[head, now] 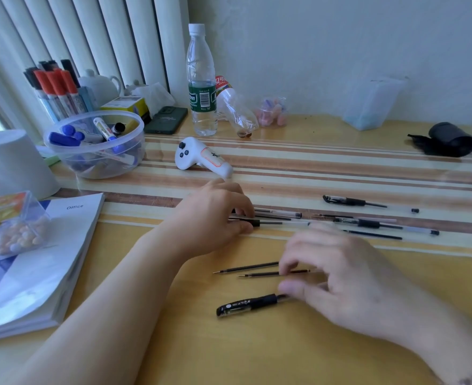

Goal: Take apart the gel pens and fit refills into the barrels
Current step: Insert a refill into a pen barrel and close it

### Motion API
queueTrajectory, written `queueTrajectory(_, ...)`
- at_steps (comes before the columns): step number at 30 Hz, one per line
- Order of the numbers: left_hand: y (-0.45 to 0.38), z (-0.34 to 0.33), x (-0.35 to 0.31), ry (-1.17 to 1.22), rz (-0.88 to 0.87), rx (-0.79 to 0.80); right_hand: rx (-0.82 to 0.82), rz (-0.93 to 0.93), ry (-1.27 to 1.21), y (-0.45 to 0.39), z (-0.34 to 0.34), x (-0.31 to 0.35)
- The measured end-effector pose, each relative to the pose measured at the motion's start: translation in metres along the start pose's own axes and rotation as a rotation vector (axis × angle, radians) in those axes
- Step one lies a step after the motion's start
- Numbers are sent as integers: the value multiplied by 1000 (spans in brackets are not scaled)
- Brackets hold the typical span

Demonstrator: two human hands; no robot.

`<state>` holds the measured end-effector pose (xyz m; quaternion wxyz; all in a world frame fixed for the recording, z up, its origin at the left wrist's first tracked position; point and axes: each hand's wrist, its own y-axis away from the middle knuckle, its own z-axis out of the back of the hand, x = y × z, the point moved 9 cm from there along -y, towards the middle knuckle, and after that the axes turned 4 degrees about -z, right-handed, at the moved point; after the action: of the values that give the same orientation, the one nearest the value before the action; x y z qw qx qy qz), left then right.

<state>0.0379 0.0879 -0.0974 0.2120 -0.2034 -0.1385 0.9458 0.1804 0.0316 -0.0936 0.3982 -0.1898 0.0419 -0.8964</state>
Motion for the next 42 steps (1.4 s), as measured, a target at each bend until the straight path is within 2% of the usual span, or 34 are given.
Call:
queueTrajectory(3, -1, -5, 0, -7, 12, 20, -85, -123, -27, -6, 11, -22)
queueTrajectory(5, -2, -5, -1, -1, 12, 22, -68, -153, -17, -11, 7, -28)
queueTrajectory(9, -2, 0, -2, 13, 9, -18, -2, -124, 28, -18, -5, -21)
queueTrajectory(15, -2, 5, -1, 114, 37, -70, -36, -119, 136, -21, -5, -17)
queueTrajectory(17, -2, 5, 1, 179, 55, -71, -159, -170, 68, -18, 12, -29)
queueTrajectory(19, -2, 5, -2, 250, 44, -64, -356, -272, -101, -10, 36, -51)
queueTrajectory(21, -3, 2, -13, 263, -20, -17, -536, -393, -310, 1, 54, -75)
queueTrajectory(22, -2, -3, -20, 265, -55, 22, -557, -453, -389, 4, 55, -85)
queueTrajectory(24, 0, -10, -32, 265, -104, 89, -446, -502, -443, 2, 45, -91)
queueTrajectory(27, 1, -13, -40, 192, -136, 117, -244, -480, -404, -6, 24, -84)
queueTrajectory(35, 3, -13, -40, 125, -128, 135, -195, -436, -419, -11, 13, -79)
queueTrajectory(42, 5, -14, -41, 107, -131, 150, -140, -314, -407, -15, 13, -73)
